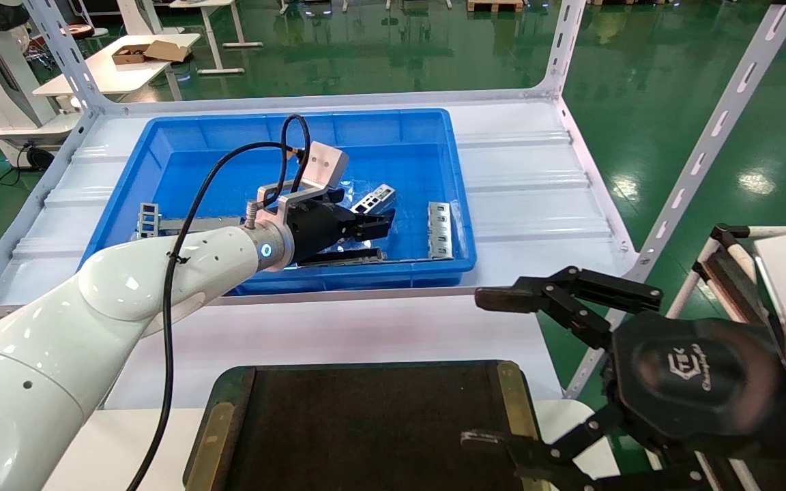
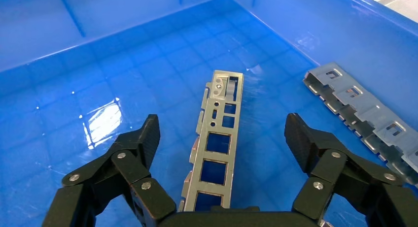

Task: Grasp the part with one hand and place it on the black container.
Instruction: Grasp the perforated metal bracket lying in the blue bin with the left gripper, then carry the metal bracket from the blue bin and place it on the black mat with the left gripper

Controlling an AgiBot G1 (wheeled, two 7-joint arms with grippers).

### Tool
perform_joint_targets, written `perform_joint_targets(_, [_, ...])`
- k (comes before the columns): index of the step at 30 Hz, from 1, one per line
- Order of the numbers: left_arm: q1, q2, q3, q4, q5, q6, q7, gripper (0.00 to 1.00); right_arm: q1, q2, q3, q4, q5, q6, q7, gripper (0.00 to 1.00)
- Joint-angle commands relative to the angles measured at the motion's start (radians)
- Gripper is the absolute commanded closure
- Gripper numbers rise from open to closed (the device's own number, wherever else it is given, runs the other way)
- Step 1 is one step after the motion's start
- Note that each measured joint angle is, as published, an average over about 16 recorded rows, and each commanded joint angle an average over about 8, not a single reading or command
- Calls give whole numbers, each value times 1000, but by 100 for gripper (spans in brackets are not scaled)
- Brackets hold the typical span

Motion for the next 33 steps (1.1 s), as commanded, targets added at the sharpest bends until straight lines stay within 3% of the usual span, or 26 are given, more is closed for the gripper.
perform_joint_targets(1, [-1, 0, 10, 5, -16, -2, 7, 100, 0, 0, 0, 0, 0, 0, 0, 100])
perform_joint_targets(21, [-9, 0, 111, 38, -140, -32, 37, 100, 0, 0, -1, 0, 1, 0, 0, 100])
perform_joint_targets(33, [-19, -9, 127, 38, -229, -36, 62, 100, 0, 1, -1, 0, 1, 1, -1, 100])
